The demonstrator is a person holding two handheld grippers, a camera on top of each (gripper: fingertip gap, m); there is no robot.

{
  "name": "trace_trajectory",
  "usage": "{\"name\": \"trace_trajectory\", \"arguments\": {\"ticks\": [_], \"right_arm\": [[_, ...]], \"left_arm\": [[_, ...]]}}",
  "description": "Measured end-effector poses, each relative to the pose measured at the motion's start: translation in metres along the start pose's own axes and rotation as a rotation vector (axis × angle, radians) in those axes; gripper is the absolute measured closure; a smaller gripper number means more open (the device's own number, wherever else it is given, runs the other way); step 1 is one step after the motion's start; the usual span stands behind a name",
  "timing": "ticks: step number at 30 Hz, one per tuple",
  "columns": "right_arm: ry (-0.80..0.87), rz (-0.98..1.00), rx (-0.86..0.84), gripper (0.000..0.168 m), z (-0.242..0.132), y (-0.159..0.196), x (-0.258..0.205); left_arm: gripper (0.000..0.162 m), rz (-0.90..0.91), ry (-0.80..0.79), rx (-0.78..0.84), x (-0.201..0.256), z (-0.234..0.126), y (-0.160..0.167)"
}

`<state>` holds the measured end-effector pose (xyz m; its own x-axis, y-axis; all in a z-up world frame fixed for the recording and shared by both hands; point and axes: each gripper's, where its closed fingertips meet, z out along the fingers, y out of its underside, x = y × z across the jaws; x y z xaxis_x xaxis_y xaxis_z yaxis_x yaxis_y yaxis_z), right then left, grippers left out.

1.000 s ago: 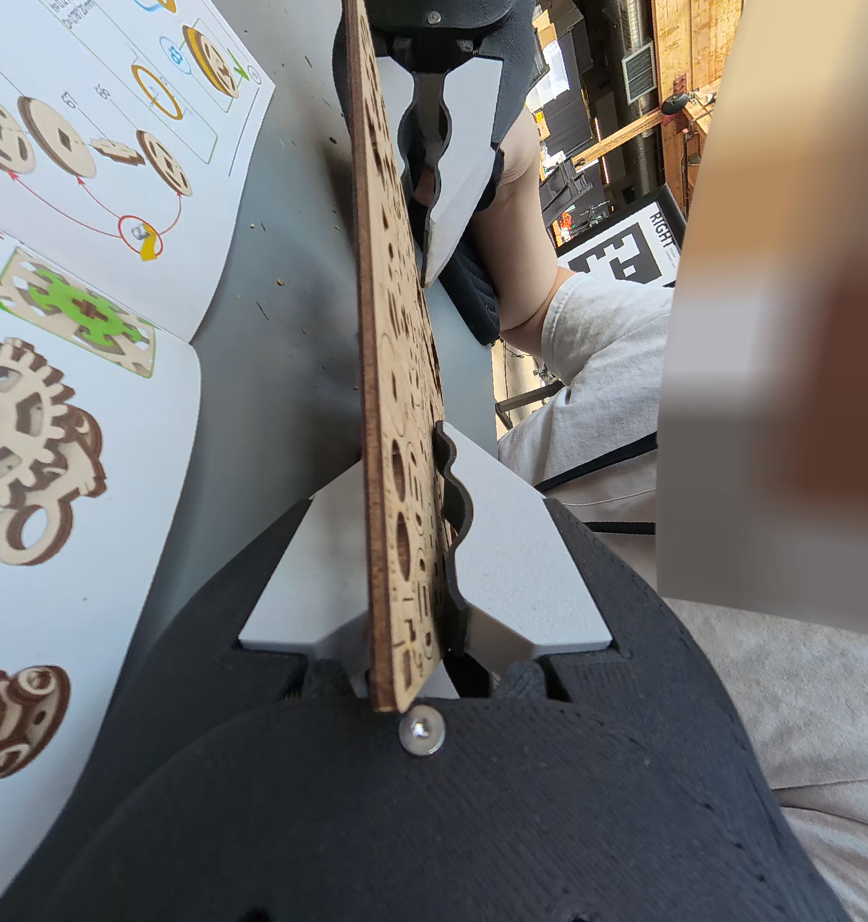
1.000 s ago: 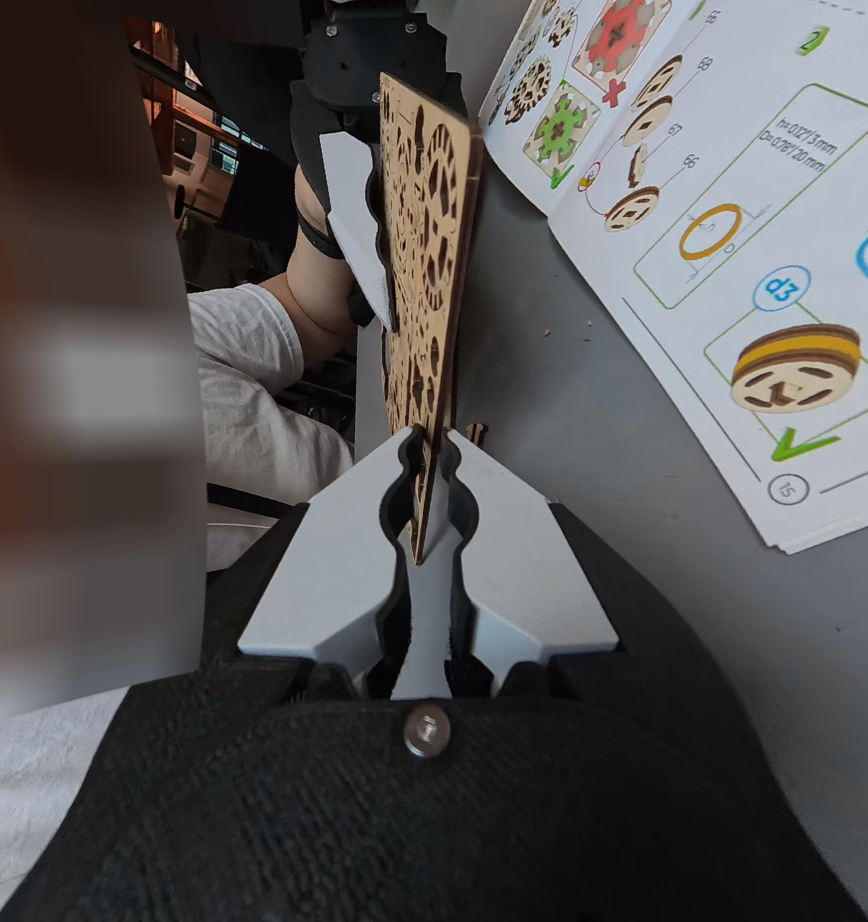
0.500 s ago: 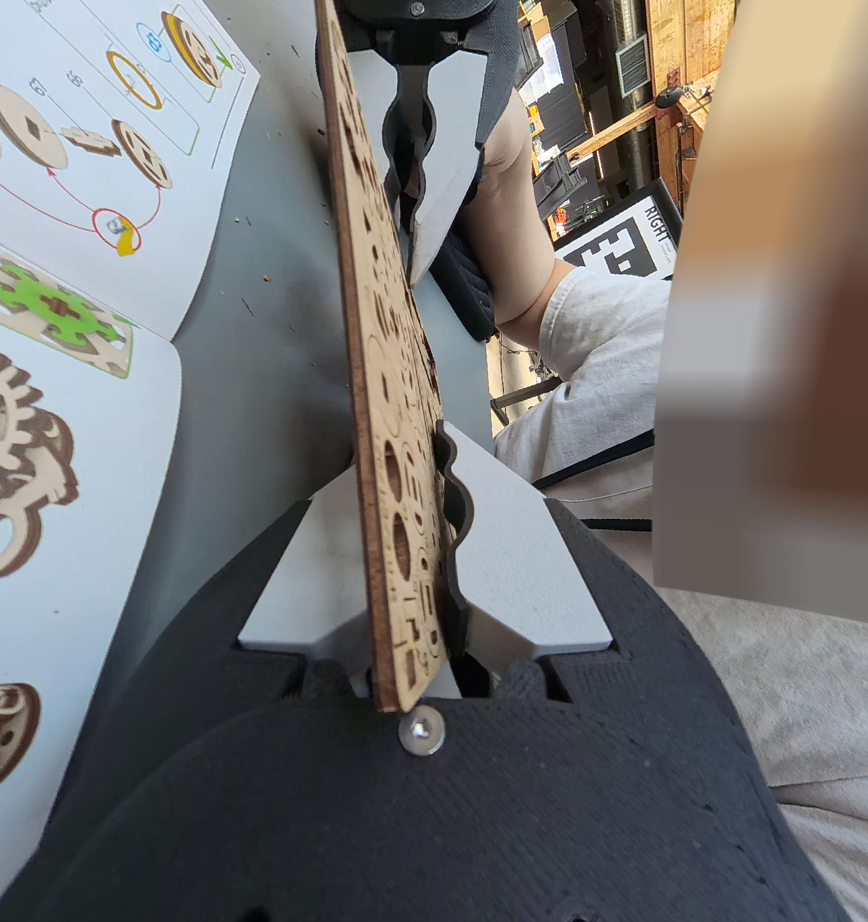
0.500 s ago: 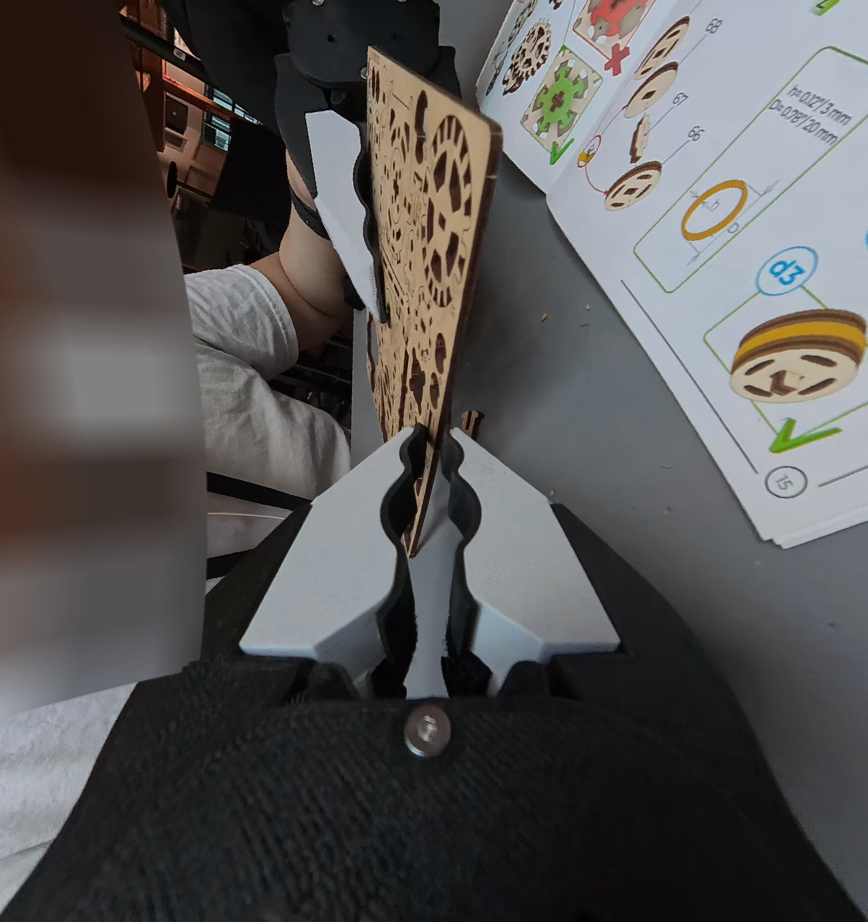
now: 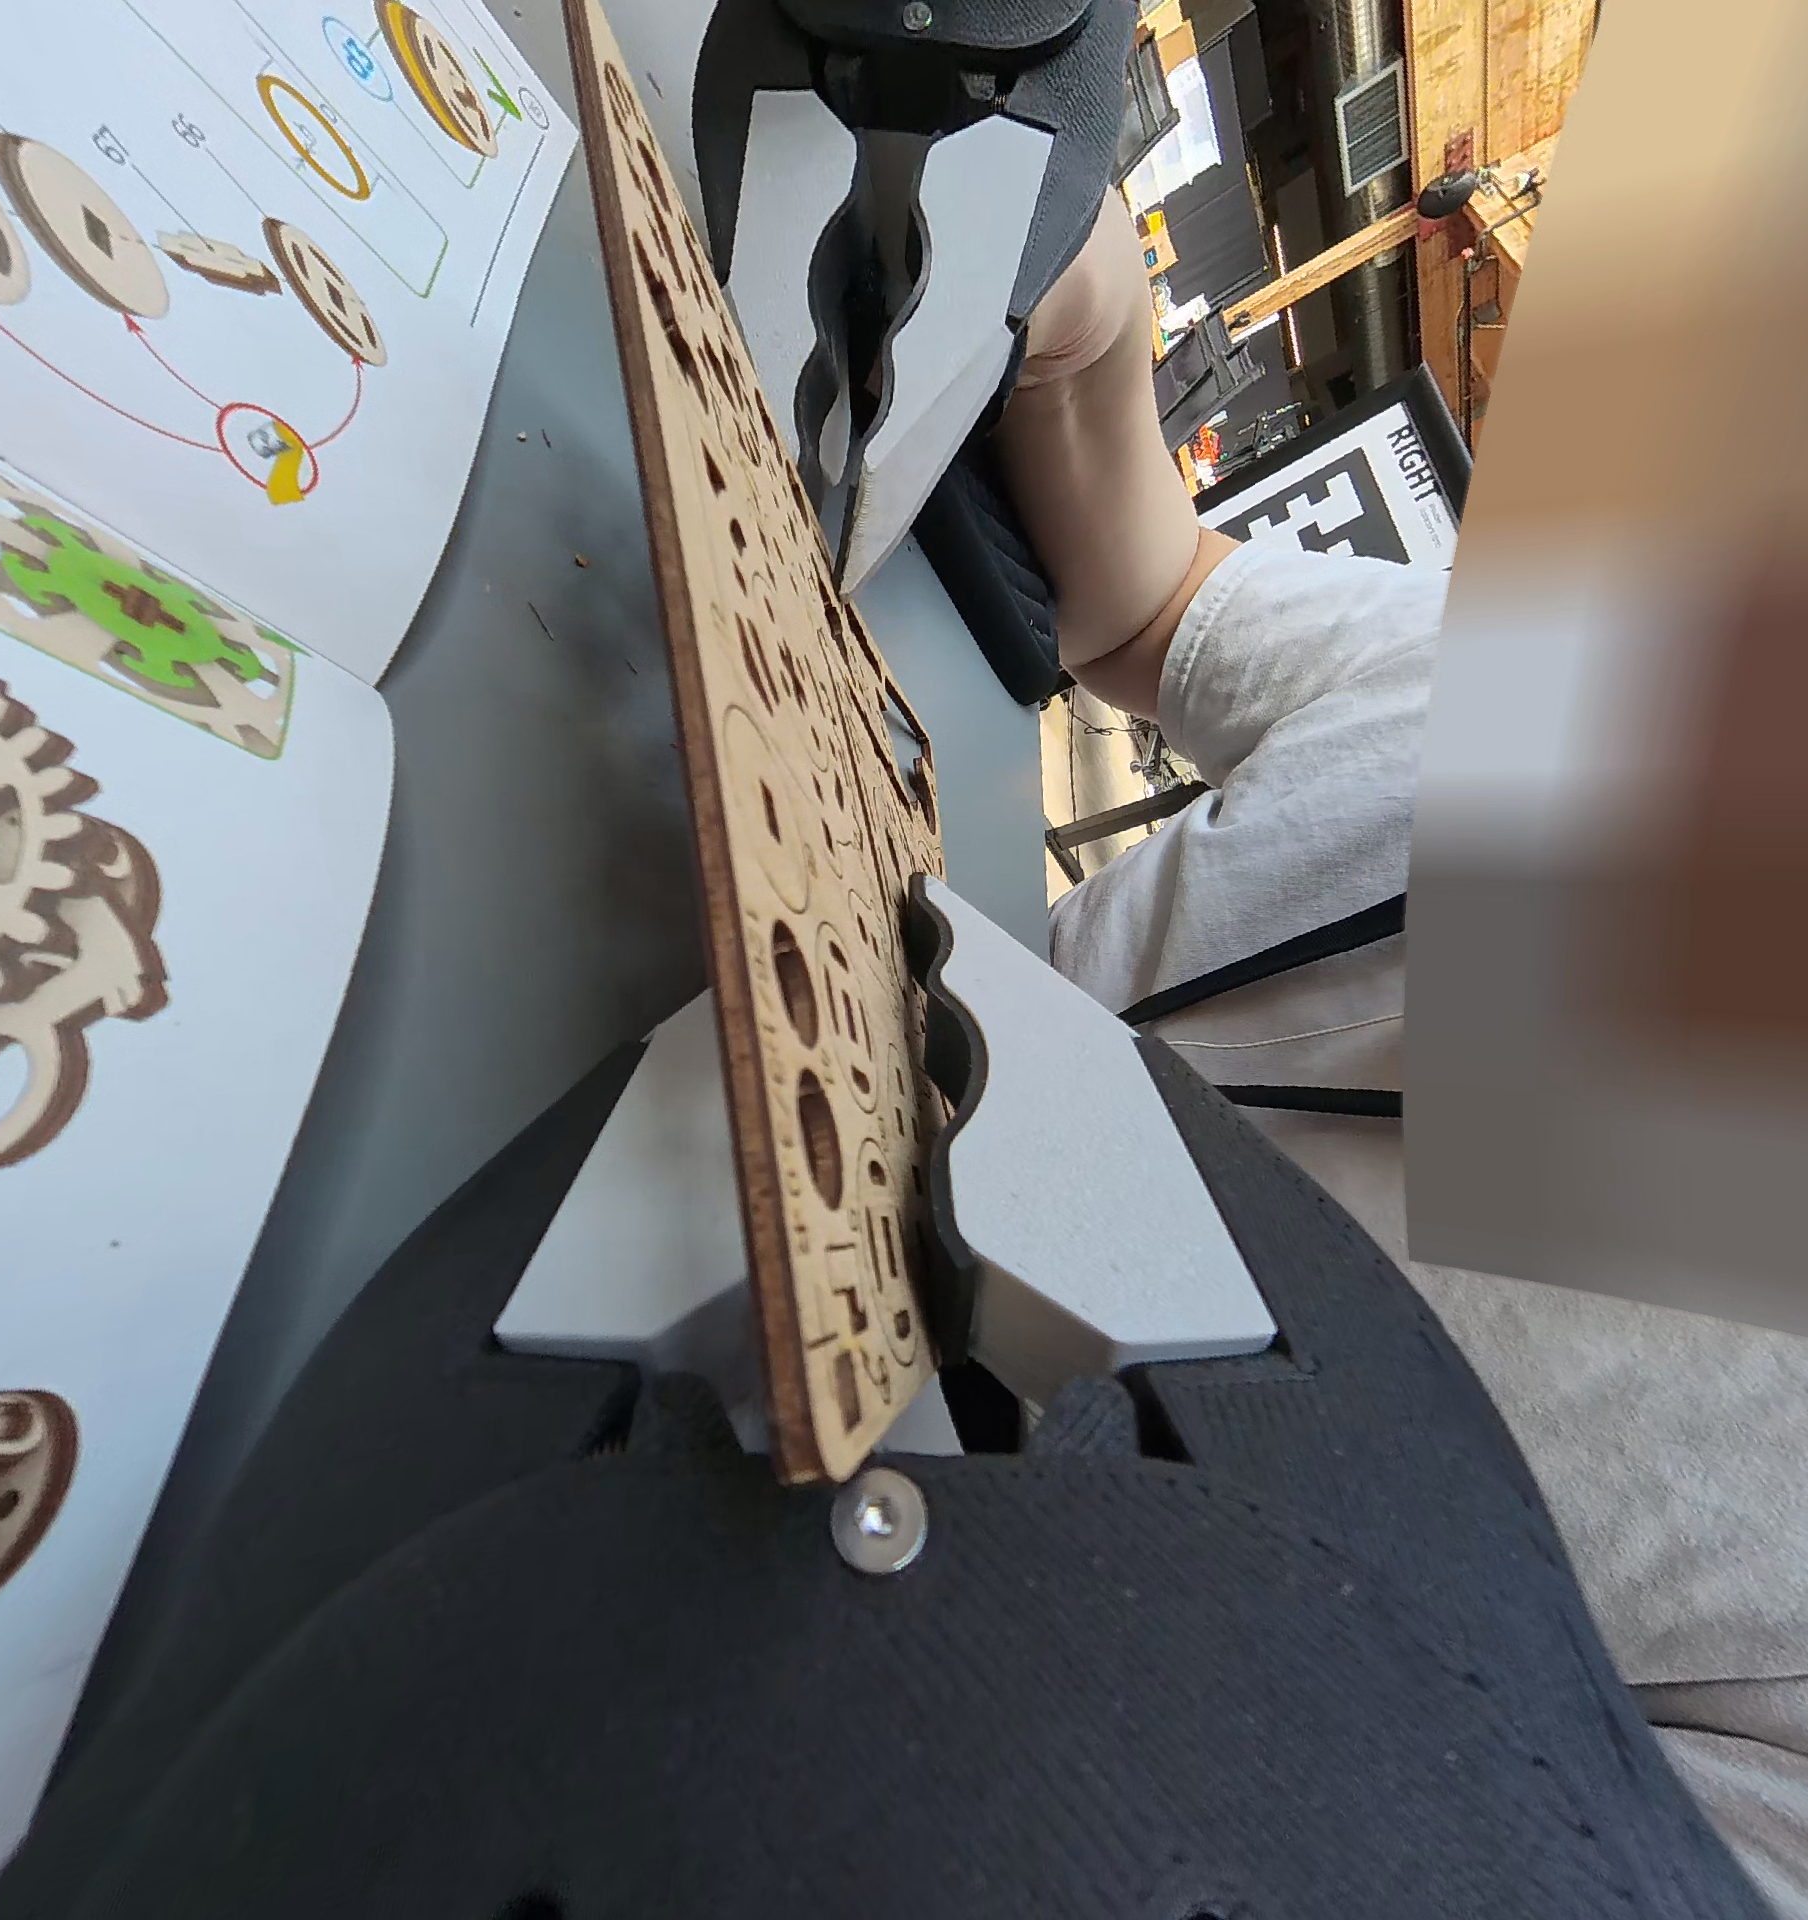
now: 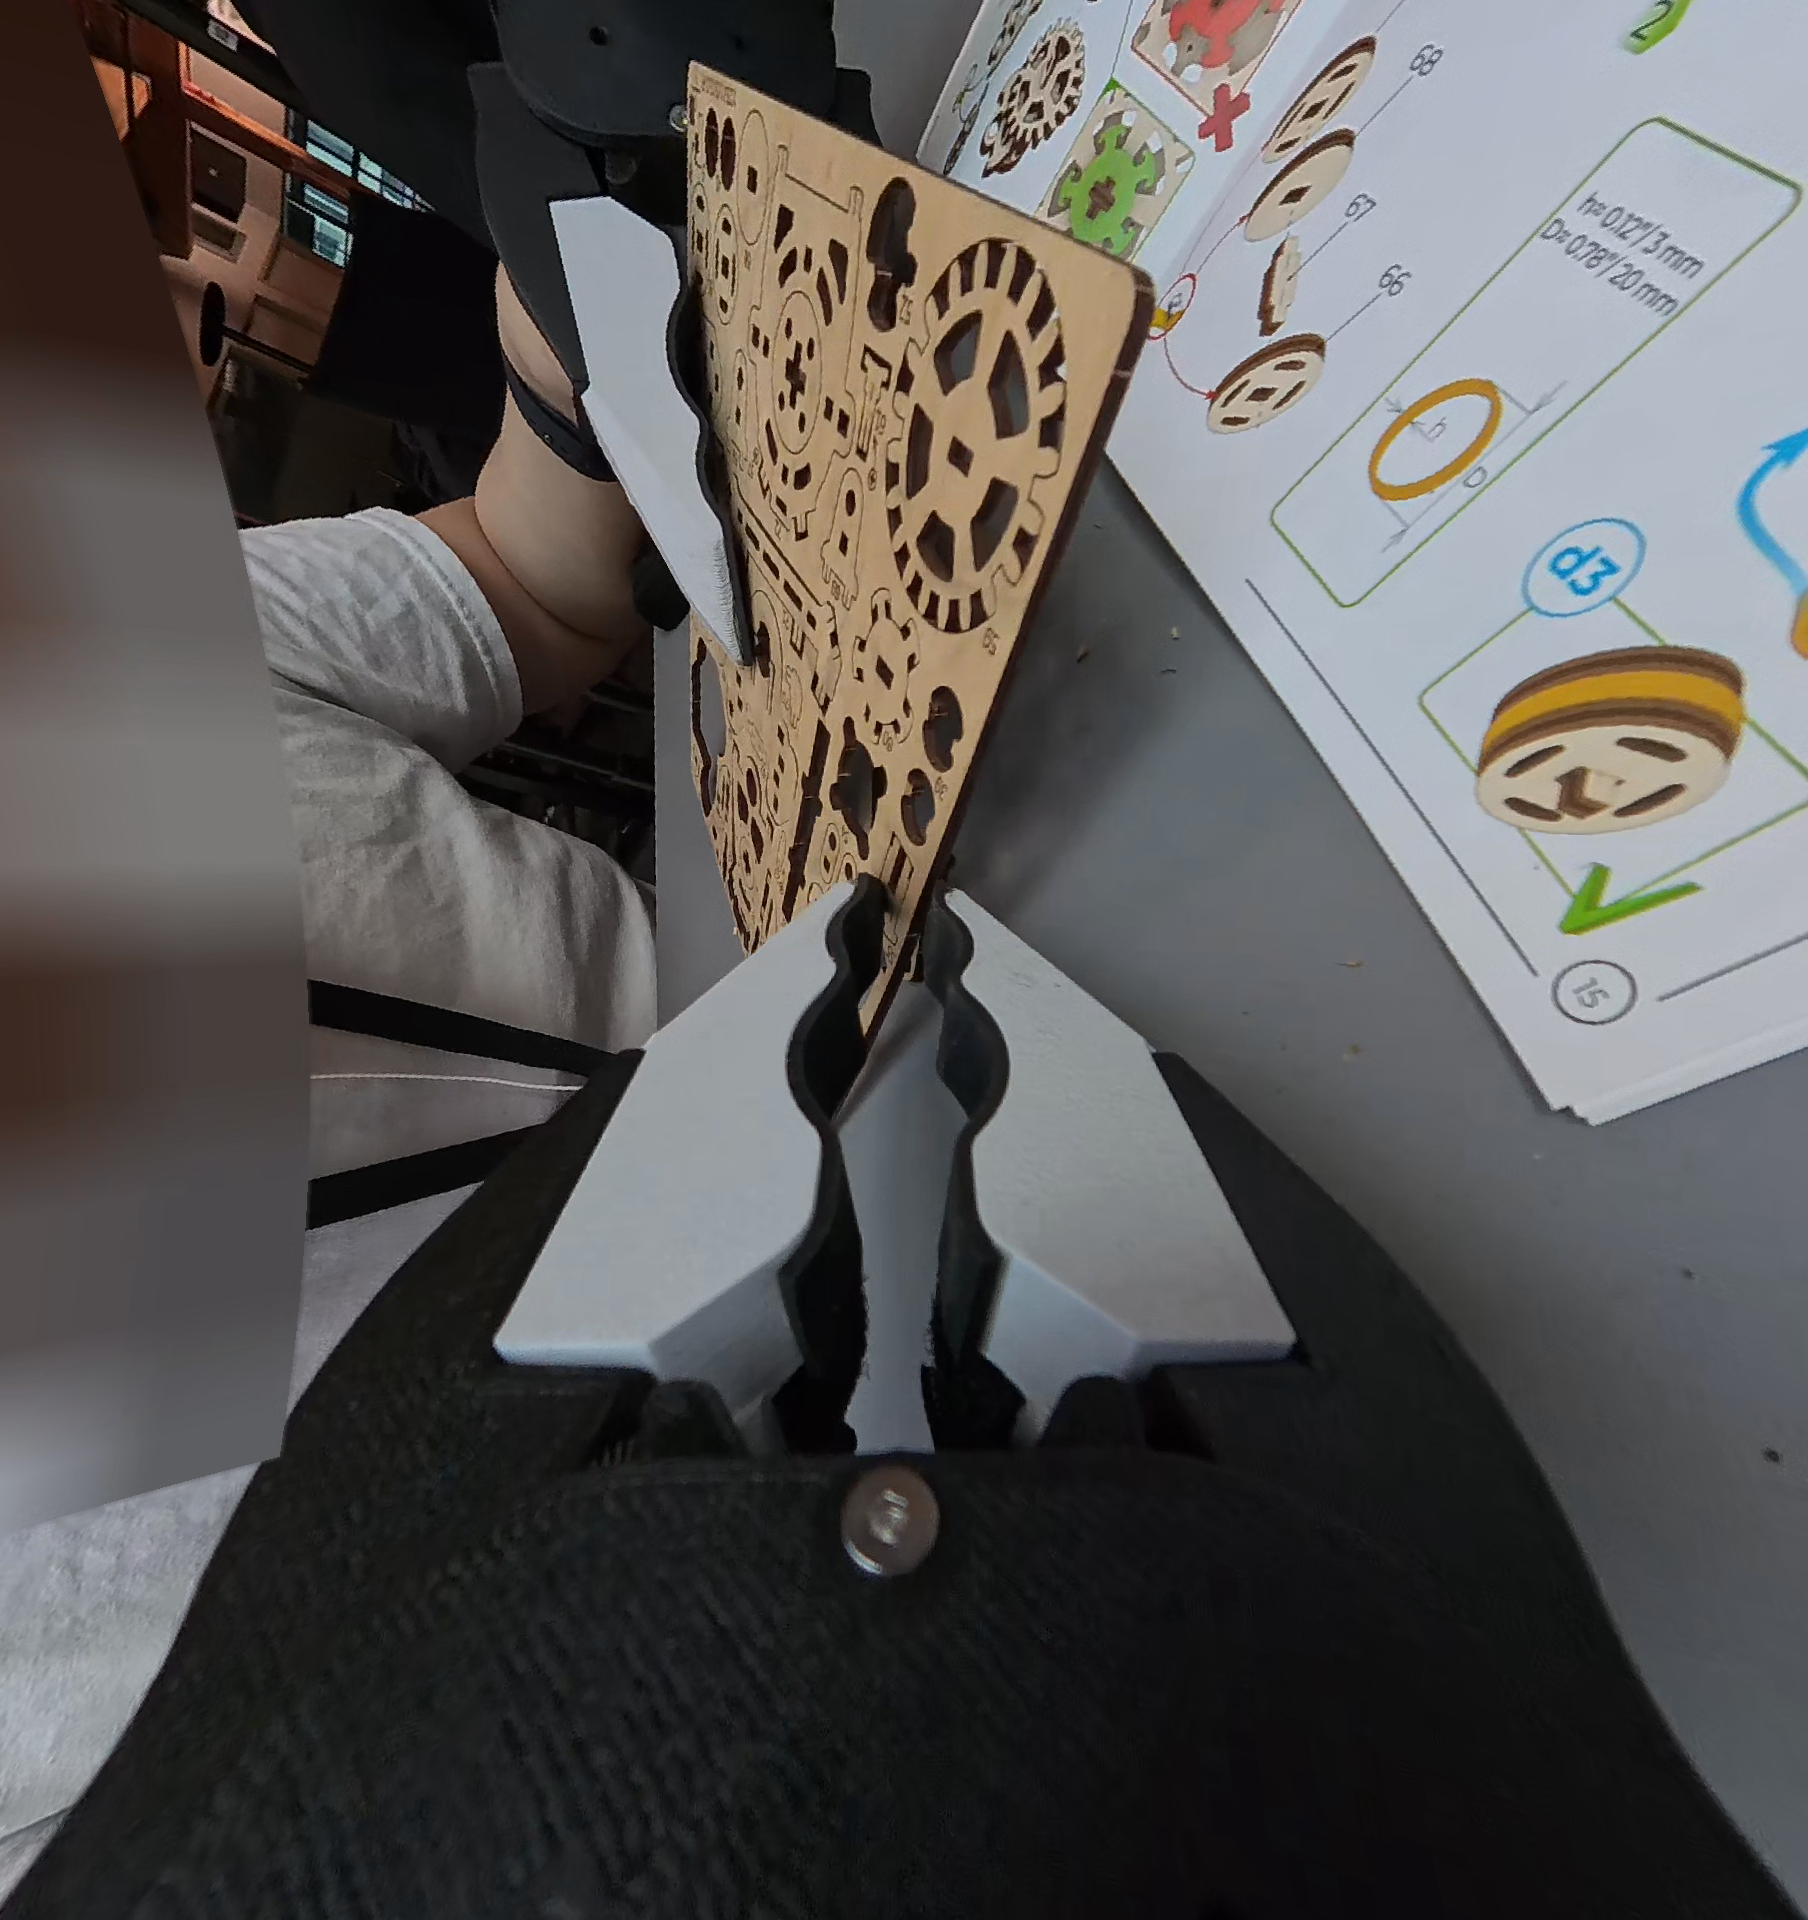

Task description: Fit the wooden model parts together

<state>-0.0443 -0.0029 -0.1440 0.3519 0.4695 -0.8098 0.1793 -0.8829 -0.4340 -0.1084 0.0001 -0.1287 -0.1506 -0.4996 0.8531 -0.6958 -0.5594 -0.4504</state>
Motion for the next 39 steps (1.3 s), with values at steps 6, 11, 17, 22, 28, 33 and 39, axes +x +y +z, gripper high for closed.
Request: {"name": "trace_trajectory", "arguments": {"ticks": [6, 11, 17, 22, 28, 33, 39], "right_arm": [[-0.105, -0.038, 0.032, 0.164, -0.005, -0.006, -0.014], [-0.135, -0.027, 0.03, 0.166, -0.009, -0.006, -0.016], [-0.058, -0.062, -0.007, 0.165, -0.006, -0.001, -0.007], [0.033, -0.113, -0.038, 0.163, -0.004, 0.003, -0.001], [0.051, -0.12, -0.036, 0.163, -0.004, 0.002, 0.001], [-0.146, -0.043, -0.044, 0.165, -0.008, 0.006, -0.017], [-0.097, -0.052, -0.048, 0.166, -0.007, 0.006, -0.012]], "left_arm": [[0.159, 0.012, 0.027, 0.014, 0.003, -0.002, -0.002], [0.159, 0.003, 0.039, 0.001, 0.004, -0.001, 0.0], [0.16, 0.002, 0.026, -0.017, 0.001, 0.001, 0.002], [0.161, 0.001, 0.019, -0.02, 0.001, 0.001, 0.003], [0.161, -0.007, 0.017, -0.019, 0.0, 0.001, 0.003], [0.162, 0.017, 0.038, -0.016, 0.005, 0.001, 0.002], [0.16, 0.031, 0.026, -0.013, 0.004, 0.0, 0.001]]}}
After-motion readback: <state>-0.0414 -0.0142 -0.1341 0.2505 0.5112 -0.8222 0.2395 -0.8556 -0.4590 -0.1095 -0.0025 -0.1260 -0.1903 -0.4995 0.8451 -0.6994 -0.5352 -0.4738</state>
